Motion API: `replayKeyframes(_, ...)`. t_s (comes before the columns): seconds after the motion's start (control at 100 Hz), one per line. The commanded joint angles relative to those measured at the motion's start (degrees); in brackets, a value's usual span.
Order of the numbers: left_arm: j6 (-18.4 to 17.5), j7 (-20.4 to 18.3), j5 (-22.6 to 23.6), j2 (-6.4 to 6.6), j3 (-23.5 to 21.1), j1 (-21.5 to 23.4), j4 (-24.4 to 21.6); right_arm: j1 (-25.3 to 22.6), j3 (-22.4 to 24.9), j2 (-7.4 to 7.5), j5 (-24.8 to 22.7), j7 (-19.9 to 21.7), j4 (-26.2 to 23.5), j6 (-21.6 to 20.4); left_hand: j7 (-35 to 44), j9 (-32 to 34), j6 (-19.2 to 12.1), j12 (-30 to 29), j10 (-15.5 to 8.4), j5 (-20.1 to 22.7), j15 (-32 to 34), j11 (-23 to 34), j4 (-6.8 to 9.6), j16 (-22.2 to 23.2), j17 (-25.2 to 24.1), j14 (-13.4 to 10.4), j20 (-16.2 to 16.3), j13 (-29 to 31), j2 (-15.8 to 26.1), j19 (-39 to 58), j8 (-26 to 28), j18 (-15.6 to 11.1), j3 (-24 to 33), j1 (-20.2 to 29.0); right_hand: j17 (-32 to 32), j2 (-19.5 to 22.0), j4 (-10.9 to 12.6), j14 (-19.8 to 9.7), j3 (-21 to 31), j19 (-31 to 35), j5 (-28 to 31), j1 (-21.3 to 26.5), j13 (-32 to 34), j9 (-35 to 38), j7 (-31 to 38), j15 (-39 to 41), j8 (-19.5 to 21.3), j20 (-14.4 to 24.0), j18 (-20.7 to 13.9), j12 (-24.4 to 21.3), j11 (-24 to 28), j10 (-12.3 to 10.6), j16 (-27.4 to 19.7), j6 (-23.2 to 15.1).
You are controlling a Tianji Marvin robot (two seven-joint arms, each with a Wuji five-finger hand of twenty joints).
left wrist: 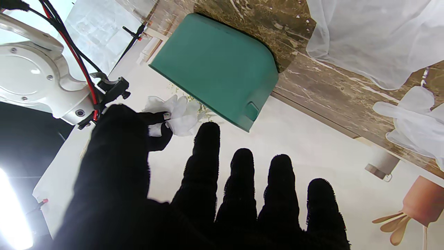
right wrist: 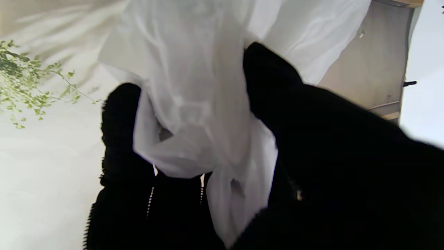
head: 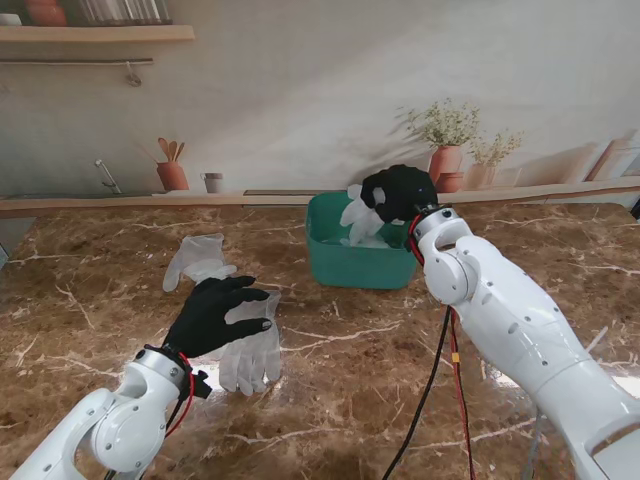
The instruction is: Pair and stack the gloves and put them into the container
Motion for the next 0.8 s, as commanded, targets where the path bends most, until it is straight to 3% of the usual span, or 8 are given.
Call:
replayKeyframes(0.0, 0.34, -0.1, 0.43, 0.25, -0.61, 0.86, -0.49, 2.21, -1.28, -0.89, 1.22, 0.03, 3.09, 0.71, 0.08, -0.37, -1.23, -0.82, -1.72, 0.11, -2.29, -1.54, 1.54, -0.83, -1.09, -3.13, 0.85, -1.88, 2.3, -1.82, 0.65, -0.72, -2.73, 0.22, -0.33, 1.06, 2.15, -1.27, 0.92, 1.13, 0.04, 3.14, 1.47, 0.13, 0.81, 0.52, -0.64, 1.49, -1.17, 1.38, 1.2, -2.33, 1.15, -0.18)
replayKeyframes(0.24, 0.86, -0.01, 0.94, 0.26, -1.39, 1.66, -0.93, 8.26, -6.97, -2.69, 5.03, -1.36, 12.2, 2.17, -0.05, -0.38, -1.2, -0.85, -1.77, 0.06, -2.35, -1.59, 1.54, -0.88, -1.1, -3.22, 0.95, -1.98, 2.3, -2.13, 0.61, -0.82, -2.71, 0.29, -1.25, 1.67, 2.23, -1.03, 0.69, 0.59, -1.26, 2.76, 0.46, -0.6, 0.17, 0.34, -1.86, 1.71, -1.32, 1.16, 1.22, -1.87, 1.29, 0.26)
replayKeyframes(0.4, 1.26, -0.24, 1.01, 0.3, -1.51, 1.9, -1.24, 10.6, -9.9, -3.44, 7.26, -0.41, 16.55, 2.71, -0.11, -0.48, -1.3, -0.9, -1.88, 0.0, -2.45, -1.68, 1.52, -0.94, -1.14, -3.25, 1.03, -2.11, 2.23, -2.32, 0.62, -0.77, -2.77, 0.23, -5.79, 0.99, 0.88, -0.14, -0.7, -2.76, -8.17, -0.97, -3.77, -4.38, -2.83, -4.3, -15.76, 1.63, -0.67, -2.64, -2.47, -0.21, -0.92, 3.01)
replayKeyframes(0.41, 1.27, -0.25, 1.02, 0.3, -1.51, 1.9, -1.24, 10.64, -9.99, -3.43, 7.32, -0.22, 16.63, 2.78, -0.13, -0.53, -1.3, -0.91, -1.82, -0.04, -2.46, -1.7, 1.53, -0.95, -1.15, -3.25, 1.04, -2.15, 2.28, -2.34, 0.61, -0.78, -2.75, 0.23, -7.45, 0.94, 0.23, -0.44, -0.51, -3.89, -9.82, -3.2, -5.15, -5.58, -4.17, -6.24, -19.8, 1.62, -0.27, -3.88, -3.65, 0.1, -0.99, 4.51)
replayKeyframes(0.44, 1.33, -0.31, 1.03, 0.31, -1.53, 1.89, -1.27, 10.53, -10.05, -3.3, 7.46, 0.72, 16.46, 3.24, -0.11, -0.67, -1.14, -0.94, -1.75, 0.01, -2.49, -1.77, 1.54, -0.96, -1.21, -3.23, 1.03, -2.22, 2.25, -2.43, 0.63, -0.75, -2.73, 0.28, -9.08, 1.34, 0.34, -0.87, -0.3, -4.8, -10.63, -5.65, -6.52, -6.87, -6.3, -7.75, -22.28, 1.6, 0.06, -5.31, -4.47, 0.26, -1.56, 5.8)
replayKeyframes(0.52, 1.36, -0.3, 1.04, 0.3, -1.55, 1.83, -1.26, 10.14, -10.05, -2.99, 7.38, 1.76, 16.47, 3.38, -0.12, -0.67, -1.29, -0.95, -1.82, -0.02, -2.54, -1.78, 1.53, -0.98, -1.25, -3.25, 1.05, -2.32, 2.26, -2.61, 0.65, -0.71, -2.78, 0.15, -16.13, 3.7, 7.29, -0.81, -1.16, -8.4, -11.6, -18.3, -12.19, -11.31, -19.98, -11.74, -22.2, 3.01, 1.12, -15.96, -5.48, 0.38, -5.56, 9.52)
replayKeyframes(0.63, 1.22, -0.39, 1.03, 0.32, -1.57, 1.72, -1.16, 8.7, -8.95, -2.13, 6.75, 4.04, 14.55, 3.83, -0.15, -0.76, -1.27, -0.98, -1.87, -0.11, -2.58, -1.82, 1.55, -1.01, -1.28, -3.28, 1.13, -2.37, 2.21, -2.83, 0.67, -0.71, -2.78, 0.11, -22.4, 5.77, 7.37, 0.38, -5.3, -12.98, -15.96, -26.55, -17.46, -15.12, -27.16, -17.7, -23.72, 3.03, 1.24, -19.37, -9.76, 0.48, -8.59, 10.38)
replayKeyframes(0.79, 0.97, -0.53, 0.96, 0.35, -1.48, 1.61, -1.08, 7.17, -7.23, -1.06, 5.12, 5.67, 12.33, 3.47, -0.07, -0.8, -1.45, -1.0, -1.69, -0.02, -2.61, -1.83, 1.56, -1.03, -1.27, -3.2, 1.27, -2.38, 2.14, -3.1, 0.76, -0.68, -2.78, 0.03, -24.8, 6.16, 7.12, 0.53, -6.65, -15.17, -17.38, -30.67, -19.44, -16.7, -29.48, -20.28, -25.08, 3.1, 1.19, -21.11, -12.1, 0.57, -9.76, 10.09)
